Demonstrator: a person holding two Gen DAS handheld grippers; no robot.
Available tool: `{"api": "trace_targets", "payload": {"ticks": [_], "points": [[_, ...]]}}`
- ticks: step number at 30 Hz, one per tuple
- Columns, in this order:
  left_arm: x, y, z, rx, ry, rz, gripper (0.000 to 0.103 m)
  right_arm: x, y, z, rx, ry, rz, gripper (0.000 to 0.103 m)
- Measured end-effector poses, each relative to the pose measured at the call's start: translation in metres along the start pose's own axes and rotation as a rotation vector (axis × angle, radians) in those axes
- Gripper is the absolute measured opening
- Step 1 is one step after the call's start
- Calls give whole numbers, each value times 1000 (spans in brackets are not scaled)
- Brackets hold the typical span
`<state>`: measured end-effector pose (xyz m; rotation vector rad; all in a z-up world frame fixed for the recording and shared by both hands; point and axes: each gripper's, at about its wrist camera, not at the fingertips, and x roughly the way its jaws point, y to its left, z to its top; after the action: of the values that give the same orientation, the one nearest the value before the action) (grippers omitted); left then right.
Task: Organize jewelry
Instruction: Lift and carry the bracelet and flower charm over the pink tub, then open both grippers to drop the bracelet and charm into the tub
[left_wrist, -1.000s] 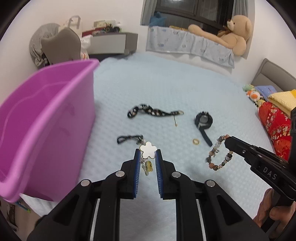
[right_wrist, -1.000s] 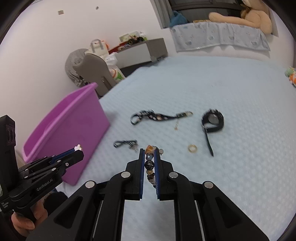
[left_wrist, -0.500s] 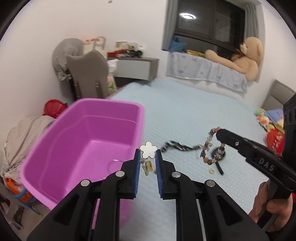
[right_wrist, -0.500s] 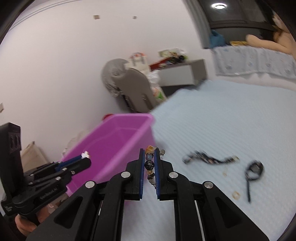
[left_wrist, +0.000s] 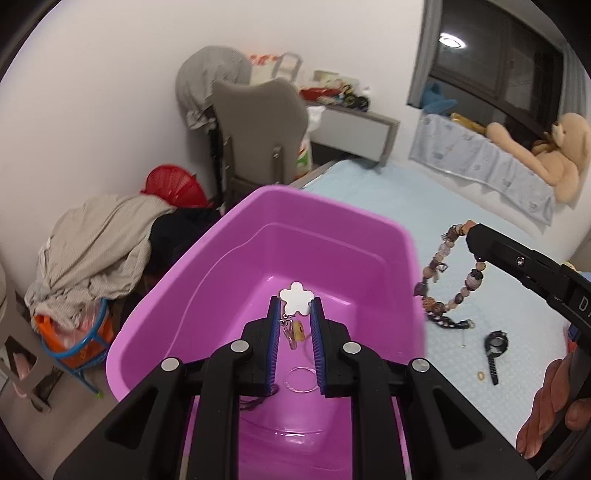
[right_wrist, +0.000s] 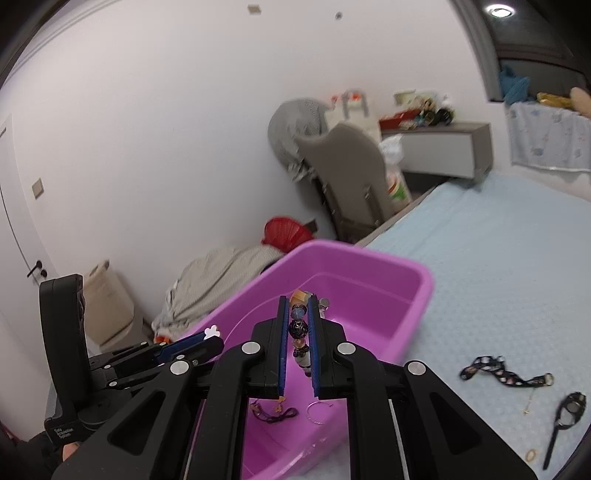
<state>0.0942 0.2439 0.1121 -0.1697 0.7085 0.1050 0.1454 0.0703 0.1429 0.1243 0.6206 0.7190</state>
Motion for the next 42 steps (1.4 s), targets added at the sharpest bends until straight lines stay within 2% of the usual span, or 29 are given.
{"api": "trace_targets", "payload": {"ticks": [6, 11, 19, 21, 22, 23, 25, 30, 34, 42], "points": [[29, 21, -7, -42, 91, 55, 16, 60, 5, -7, -17, 170, 10, 10], [47, 28, -13, -47, 174, 90, 16, 97, 6, -19, -27, 299, -28, 10], [59, 32, -17, -37, 238, 140, 19, 118, 0, -33, -28, 380, -86, 10], [60, 33, -18, -38, 246, 158, 37, 120, -3, -35, -24, 389, -99, 10], [59, 33, -18, -40, 245, 162, 63, 121, -3, -35, -25, 395, -107, 10], [58, 33, -19, -43, 238, 169, 79, 121, -3, -36, -31, 394, -119, 10], [53, 33, -18, -37, 216, 185, 79, 121, -4, -35, -46, 390, -138, 10], [52, 34, -18, -46, 223, 188, 79, 117, -3, -32, -54, 380, -146, 10], [50, 35, -21, -52, 224, 191, 80, 114, -4, -34, -52, 378, -147, 21], [44, 35, -23, -55, 216, 192, 80, 104, -2, -35, -47, 361, -147, 22]]}}
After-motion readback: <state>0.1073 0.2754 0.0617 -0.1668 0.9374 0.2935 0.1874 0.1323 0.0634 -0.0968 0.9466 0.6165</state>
